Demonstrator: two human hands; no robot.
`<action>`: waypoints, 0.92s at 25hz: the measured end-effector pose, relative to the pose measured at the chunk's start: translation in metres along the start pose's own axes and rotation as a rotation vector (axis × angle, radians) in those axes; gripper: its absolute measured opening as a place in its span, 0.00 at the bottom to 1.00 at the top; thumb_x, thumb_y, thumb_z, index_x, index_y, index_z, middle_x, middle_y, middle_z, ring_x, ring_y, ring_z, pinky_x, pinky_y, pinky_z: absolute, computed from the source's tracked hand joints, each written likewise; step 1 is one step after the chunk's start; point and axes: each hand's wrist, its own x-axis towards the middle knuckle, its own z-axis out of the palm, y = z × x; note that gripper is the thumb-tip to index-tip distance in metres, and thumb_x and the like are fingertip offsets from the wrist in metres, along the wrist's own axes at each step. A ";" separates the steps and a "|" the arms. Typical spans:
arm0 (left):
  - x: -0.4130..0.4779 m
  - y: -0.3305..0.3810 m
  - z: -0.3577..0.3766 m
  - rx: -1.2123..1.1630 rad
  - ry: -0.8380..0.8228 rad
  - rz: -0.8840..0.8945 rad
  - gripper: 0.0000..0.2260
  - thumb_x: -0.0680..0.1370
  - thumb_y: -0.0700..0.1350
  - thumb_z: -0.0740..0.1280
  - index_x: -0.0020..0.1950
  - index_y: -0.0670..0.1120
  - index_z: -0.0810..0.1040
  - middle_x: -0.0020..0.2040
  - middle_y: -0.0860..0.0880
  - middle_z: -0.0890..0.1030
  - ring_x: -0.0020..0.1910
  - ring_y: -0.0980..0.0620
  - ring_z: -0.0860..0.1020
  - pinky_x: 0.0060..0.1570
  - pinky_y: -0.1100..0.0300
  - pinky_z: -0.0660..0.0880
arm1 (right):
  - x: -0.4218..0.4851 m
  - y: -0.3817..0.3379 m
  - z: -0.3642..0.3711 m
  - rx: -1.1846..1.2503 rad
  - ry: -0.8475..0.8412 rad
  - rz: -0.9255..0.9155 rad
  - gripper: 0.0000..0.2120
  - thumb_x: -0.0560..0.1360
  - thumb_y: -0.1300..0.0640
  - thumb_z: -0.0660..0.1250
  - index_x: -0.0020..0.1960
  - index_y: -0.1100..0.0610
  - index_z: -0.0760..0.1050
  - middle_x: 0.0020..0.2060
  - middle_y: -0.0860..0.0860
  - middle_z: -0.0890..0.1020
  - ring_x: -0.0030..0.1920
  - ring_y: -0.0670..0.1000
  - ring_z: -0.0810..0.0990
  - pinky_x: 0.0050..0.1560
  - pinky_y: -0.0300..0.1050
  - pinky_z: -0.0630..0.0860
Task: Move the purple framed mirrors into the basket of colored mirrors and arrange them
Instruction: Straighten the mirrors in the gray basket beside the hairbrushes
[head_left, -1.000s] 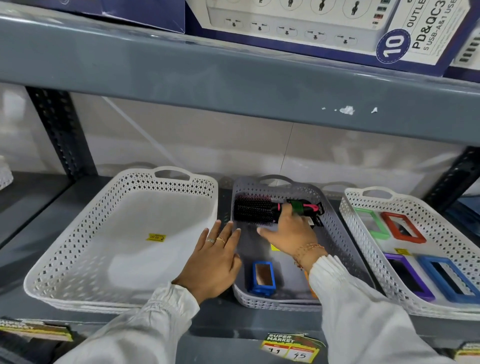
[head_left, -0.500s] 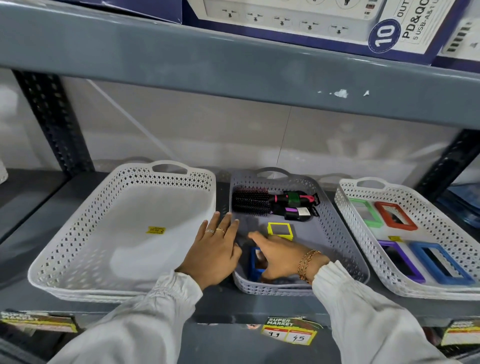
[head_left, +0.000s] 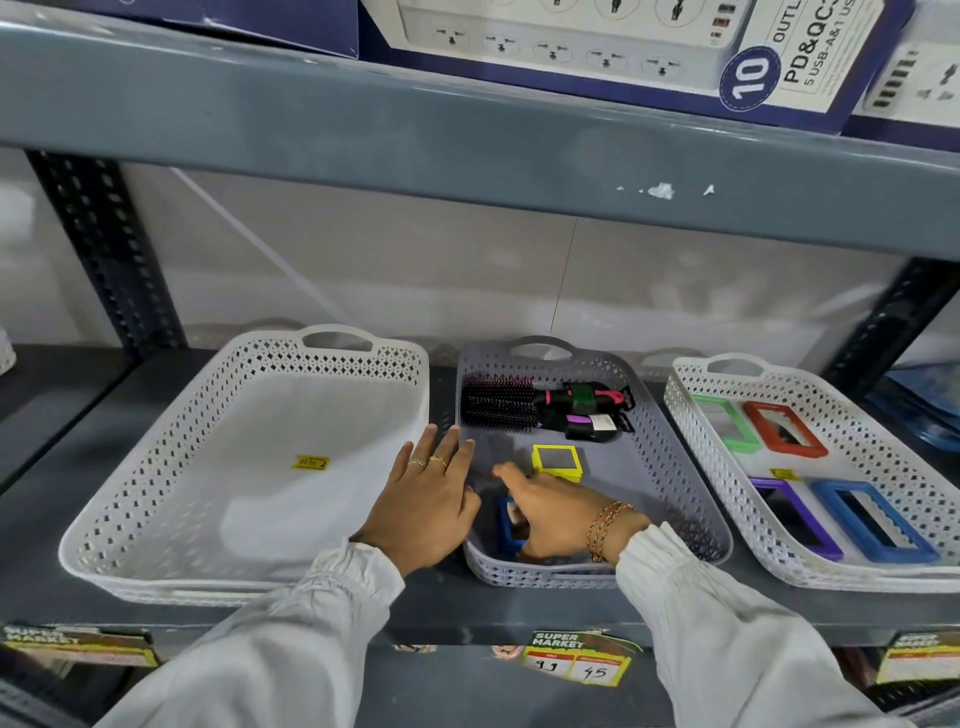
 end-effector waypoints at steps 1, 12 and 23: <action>0.000 0.000 0.000 0.002 0.000 0.001 0.39 0.67 0.56 0.33 0.75 0.44 0.54 0.77 0.43 0.54 0.75 0.42 0.50 0.73 0.47 0.49 | 0.001 0.000 0.001 0.005 0.002 -0.002 0.42 0.69 0.62 0.72 0.74 0.58 0.51 0.54 0.60 0.79 0.52 0.60 0.80 0.49 0.54 0.79; 0.000 0.000 -0.002 -0.002 -0.030 -0.009 0.40 0.65 0.56 0.31 0.75 0.45 0.52 0.77 0.45 0.52 0.76 0.44 0.48 0.73 0.49 0.48 | -0.039 0.077 -0.018 -0.068 -0.253 0.269 0.41 0.69 0.63 0.69 0.76 0.50 0.53 0.72 0.55 0.65 0.70 0.57 0.66 0.69 0.49 0.69; 0.002 -0.002 0.005 0.001 0.028 0.009 0.36 0.69 0.54 0.37 0.73 0.42 0.61 0.75 0.42 0.60 0.74 0.39 0.56 0.71 0.43 0.55 | -0.035 0.090 0.004 -0.128 -0.150 0.265 0.18 0.71 0.65 0.62 0.60 0.57 0.72 0.57 0.57 0.72 0.59 0.60 0.75 0.55 0.46 0.75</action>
